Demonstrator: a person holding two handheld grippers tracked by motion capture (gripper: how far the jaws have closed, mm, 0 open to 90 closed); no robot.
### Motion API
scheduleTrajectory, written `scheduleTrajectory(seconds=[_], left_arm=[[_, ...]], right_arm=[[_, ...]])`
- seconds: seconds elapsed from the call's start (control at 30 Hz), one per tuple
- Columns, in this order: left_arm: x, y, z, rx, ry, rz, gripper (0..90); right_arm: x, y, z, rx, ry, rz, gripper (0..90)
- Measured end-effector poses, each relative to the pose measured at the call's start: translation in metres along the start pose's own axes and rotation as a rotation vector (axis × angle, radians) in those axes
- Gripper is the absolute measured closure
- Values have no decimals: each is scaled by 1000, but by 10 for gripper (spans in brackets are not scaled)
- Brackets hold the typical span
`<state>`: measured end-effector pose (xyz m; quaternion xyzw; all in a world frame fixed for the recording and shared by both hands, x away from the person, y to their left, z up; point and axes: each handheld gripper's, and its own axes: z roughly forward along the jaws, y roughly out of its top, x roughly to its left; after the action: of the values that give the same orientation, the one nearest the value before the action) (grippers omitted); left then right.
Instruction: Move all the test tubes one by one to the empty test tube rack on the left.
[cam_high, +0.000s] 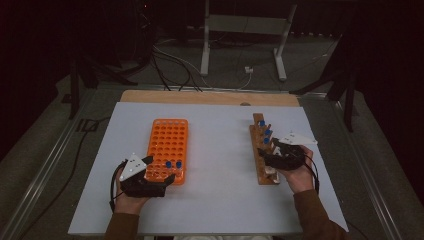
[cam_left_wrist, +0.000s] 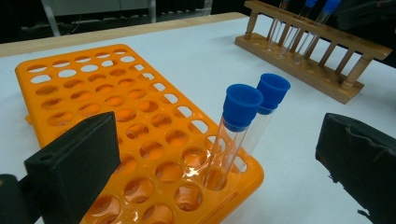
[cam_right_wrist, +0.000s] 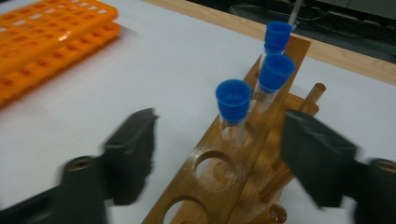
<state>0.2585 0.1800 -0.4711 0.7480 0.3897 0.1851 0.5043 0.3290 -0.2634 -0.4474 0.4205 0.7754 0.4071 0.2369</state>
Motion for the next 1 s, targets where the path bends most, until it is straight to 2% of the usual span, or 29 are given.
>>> scheduleTrajectory(seconds=[0.2,0.33,0.43,0.67,1.0], left_arm=[[0,-1,2,12,1,-1,9],[0,-1,2,10,1,-3,9],[1,-2,2,13,0,-3,9],[0,-2,3,11,-1,-8,9],[0,-2,3,12,-4,-6,9]], right_arm=[[-3,0,7,-11,-22,-5,628],[-5,0,10,-22,-19,-2,718],[-6,0,13,-20,-29,3,759],[-8,0,16,-27,-32,37,764],[-8,-1,21,-18,-42,55,764]])
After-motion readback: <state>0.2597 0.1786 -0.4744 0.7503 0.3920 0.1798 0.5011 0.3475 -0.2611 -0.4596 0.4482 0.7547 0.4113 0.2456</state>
